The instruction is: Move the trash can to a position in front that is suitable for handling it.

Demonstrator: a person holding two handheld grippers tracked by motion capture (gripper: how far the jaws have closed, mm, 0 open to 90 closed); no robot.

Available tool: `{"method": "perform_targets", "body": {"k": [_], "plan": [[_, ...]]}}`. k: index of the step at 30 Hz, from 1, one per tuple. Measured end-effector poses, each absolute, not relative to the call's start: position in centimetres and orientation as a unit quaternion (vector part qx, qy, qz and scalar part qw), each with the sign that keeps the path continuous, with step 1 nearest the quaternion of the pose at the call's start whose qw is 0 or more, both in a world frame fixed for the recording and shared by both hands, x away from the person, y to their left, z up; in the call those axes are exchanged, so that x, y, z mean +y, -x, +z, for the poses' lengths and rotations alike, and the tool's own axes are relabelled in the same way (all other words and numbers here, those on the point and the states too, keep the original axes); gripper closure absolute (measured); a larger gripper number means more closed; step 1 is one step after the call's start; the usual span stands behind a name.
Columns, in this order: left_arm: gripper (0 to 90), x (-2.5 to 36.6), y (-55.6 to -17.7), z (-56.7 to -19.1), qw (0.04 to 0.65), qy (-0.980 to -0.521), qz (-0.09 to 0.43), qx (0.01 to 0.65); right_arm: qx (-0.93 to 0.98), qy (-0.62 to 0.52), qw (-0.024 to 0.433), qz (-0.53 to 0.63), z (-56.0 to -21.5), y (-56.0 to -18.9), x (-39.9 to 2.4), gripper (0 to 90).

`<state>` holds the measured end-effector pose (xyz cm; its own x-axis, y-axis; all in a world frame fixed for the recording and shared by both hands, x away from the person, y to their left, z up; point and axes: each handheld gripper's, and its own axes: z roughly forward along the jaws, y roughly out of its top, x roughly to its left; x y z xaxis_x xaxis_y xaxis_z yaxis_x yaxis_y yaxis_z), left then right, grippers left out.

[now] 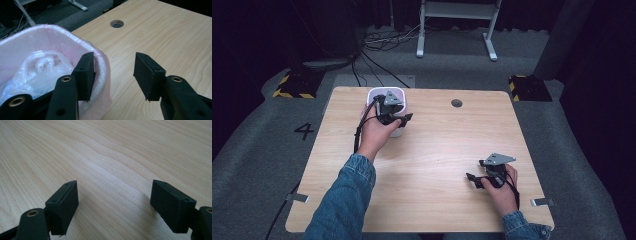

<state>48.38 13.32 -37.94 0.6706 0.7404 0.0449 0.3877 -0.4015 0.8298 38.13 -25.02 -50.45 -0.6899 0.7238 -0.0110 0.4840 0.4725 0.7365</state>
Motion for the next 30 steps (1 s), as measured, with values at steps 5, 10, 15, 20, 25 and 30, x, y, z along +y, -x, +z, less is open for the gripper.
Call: {"method": "perform_targets", "body": {"k": [5,10,15,20,25,30], "plan": [[70.1,14.0,-48.7,-38.1,0.416,-0.81,0.212,0.355,0.843,-0.357,0.162,0.368,-50.4,-38.1,-25.0,22.4],[74.7,14.6,-48.8,-38.7,0.416,-0.812,0.199,0.357,0.843,-0.356,0.162,0.368,-50.4,-38.1,-25.0,22.4],[75.2,14.2,-48.1,-38.2,0.398,-0.826,0.196,0.348,0.844,-0.356,0.162,0.368,-50.4,-38.1,-25.0,22.4],[75.2,13.3,-46.7,-38.1,0.394,-0.83,0.193,0.343,0.844,-0.356,0.162,0.368,-50.4,-38.1,-25.0,22.4],[75.1,12.3,-45.0,-37.9,0.395,-0.836,0.178,0.336,0.844,-0.356,0.162,0.368,-50.4,-38.1,-25.0,22.4],[75.0,10.6,-42.0,-37.9,0.409,-0.833,0.165,0.333,0.844,-0.356,0.162,0.368,-50.4,-38.1,-25.0,22.4]]}}
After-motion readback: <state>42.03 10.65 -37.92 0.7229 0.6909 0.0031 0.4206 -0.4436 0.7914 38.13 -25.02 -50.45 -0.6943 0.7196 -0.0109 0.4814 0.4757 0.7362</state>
